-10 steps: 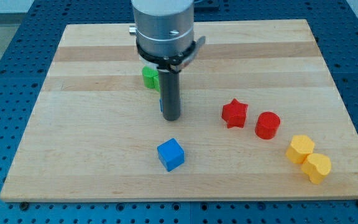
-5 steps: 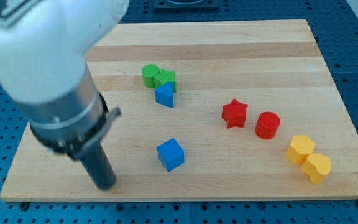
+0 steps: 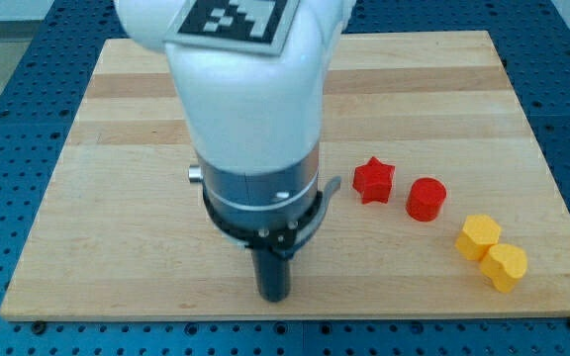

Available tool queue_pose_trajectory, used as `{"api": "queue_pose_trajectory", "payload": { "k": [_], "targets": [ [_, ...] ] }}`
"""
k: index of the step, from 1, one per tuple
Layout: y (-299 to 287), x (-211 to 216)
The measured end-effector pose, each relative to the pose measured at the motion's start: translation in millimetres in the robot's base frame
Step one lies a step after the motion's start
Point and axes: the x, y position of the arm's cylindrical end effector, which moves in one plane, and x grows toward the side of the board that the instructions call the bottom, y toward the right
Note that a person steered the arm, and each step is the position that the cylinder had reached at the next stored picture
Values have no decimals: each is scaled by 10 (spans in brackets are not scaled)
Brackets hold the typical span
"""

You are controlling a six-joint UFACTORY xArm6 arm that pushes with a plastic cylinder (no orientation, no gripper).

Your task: Move the blue cube into the blue triangle

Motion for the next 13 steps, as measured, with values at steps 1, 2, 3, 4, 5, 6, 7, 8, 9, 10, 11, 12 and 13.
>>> {"api": "queue_pose_trajectory", "payload": {
  "k": [1, 2, 3, 4, 5, 6, 7, 8, 9, 10, 11, 12, 13],
  "targets": [
    [-138, -257],
    [-315, -277],
    [-389, -356],
    [-354, -363],
    [-210, -365],
    [-109, -375],
    [-109, -439],
    [-109, -508],
    [-109, -517],
    [-109, -551],
    [-91, -611],
    [-52, -664],
    [-52, -666]
  ]
}}
